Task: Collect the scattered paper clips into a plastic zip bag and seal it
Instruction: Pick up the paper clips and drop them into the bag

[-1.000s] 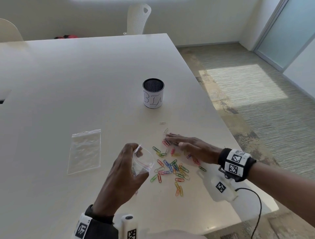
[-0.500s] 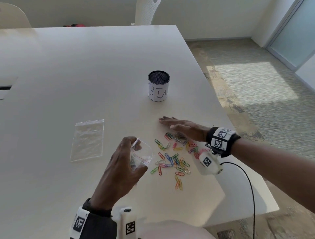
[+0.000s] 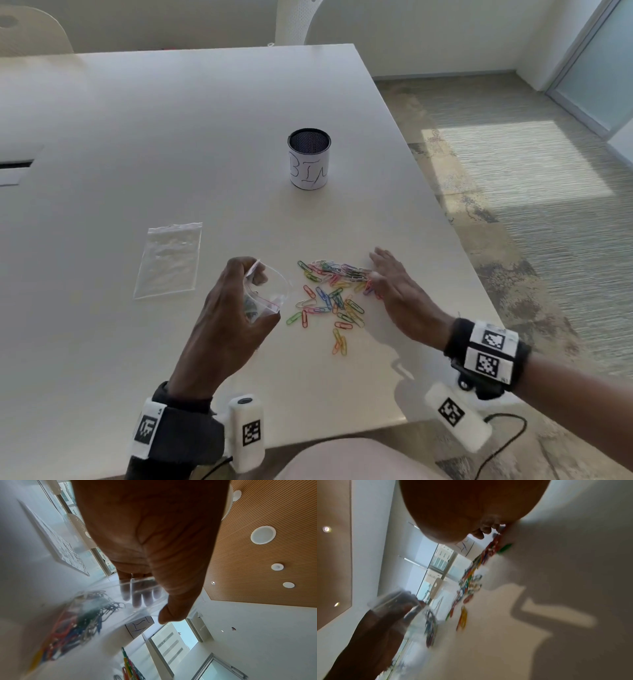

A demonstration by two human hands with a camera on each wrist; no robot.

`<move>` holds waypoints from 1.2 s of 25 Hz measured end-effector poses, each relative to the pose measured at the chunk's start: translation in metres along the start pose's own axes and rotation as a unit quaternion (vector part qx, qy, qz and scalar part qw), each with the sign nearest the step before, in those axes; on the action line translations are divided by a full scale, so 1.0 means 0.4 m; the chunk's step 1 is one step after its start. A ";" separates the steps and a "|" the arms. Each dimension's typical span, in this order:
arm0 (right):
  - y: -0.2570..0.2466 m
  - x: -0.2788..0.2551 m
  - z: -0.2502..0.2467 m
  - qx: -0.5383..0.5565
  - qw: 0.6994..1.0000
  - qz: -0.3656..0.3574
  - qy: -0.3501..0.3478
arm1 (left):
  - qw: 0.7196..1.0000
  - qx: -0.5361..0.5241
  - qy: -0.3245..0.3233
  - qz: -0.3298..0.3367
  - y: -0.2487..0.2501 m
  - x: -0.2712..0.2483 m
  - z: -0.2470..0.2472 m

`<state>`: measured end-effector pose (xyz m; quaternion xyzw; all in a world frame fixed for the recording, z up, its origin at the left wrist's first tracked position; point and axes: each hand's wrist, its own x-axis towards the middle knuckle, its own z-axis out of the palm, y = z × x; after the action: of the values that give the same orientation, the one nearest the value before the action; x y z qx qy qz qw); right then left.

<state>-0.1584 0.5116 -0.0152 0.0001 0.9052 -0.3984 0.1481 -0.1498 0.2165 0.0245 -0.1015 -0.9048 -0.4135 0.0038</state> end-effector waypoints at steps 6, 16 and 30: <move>-0.069 -0.010 0.036 0.165 0.983 -0.057 -0.053 | 1.000 0.006 0.009 0.001 0.013 -0.008 0.018; -0.112 0.070 -0.049 -0.294 0.940 -0.129 -0.120 | 1.000 -0.013 -0.017 0.016 0.007 -0.001 0.010; -0.129 0.085 -0.016 -0.195 0.966 -0.168 0.004 | 0.999 -0.029 -0.043 0.014 0.008 0.015 0.019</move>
<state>-0.1986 0.4770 0.0171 -0.1794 0.9529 -0.2338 0.0723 -0.1544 0.2255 0.0223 -0.1324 -0.8903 -0.4344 -0.0325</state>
